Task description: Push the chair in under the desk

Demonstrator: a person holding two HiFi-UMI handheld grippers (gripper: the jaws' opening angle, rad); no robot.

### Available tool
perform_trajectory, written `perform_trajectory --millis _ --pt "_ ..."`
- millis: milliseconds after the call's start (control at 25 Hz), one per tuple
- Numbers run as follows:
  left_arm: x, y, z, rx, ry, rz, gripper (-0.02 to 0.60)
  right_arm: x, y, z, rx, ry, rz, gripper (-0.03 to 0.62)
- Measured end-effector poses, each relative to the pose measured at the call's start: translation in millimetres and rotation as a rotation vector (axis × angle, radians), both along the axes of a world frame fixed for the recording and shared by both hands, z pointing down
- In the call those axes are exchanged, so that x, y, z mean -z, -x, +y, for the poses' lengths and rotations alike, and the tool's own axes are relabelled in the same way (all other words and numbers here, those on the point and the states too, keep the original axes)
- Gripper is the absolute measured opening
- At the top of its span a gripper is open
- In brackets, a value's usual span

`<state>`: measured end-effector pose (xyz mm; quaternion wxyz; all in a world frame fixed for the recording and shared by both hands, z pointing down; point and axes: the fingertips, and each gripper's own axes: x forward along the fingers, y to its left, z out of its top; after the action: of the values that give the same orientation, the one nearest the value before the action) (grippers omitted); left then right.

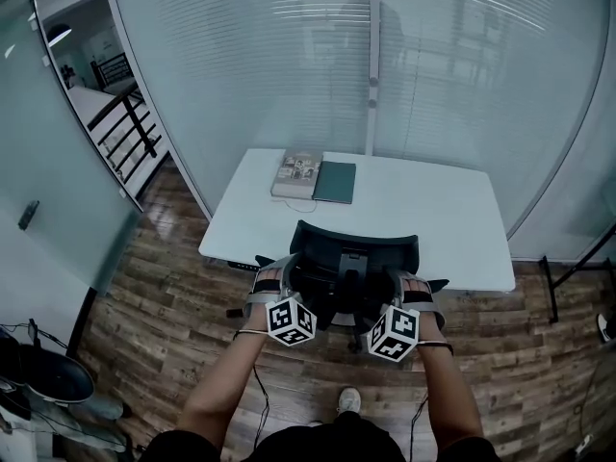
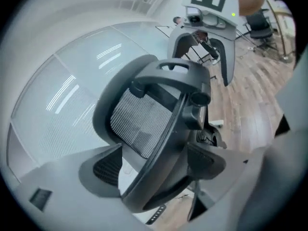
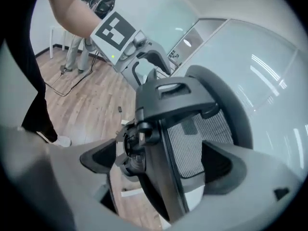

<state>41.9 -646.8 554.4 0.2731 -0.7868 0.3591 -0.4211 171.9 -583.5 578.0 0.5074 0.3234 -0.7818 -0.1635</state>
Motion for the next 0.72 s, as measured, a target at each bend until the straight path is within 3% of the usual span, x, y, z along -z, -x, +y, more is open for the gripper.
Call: perform_trajectory --millis 120,240,480,640,720 --pt "21.7 2.5 15.6 0.031 0.038 0.186 0.434 31.1 6.9 8.2 -0.005 -0.138 -0.057 0.533" --pt "35.7 0.3 25.6 0.037 0.068 0.331 0.418 64.0 11.8 16.7 -0.024 -0.294 -0.137 0.419" --pt "65.6 0.5 46.9 0.049 0.061 0.516 0.271 111.7 14.9 37.6 -0.128 -0.403 -0.424 0.18" --pt "77.4 7.5 58.8 0.117 0.048 0.641 0.164 133.5 -2.8 44.1 -0.261 -0.484 -0.557 0.006" --pt "82.9 14.1 65.3 0.155 0.033 0.709 0.072 137.6 -8.1 47.8 -0.303 -0.487 -0.62 0.006"
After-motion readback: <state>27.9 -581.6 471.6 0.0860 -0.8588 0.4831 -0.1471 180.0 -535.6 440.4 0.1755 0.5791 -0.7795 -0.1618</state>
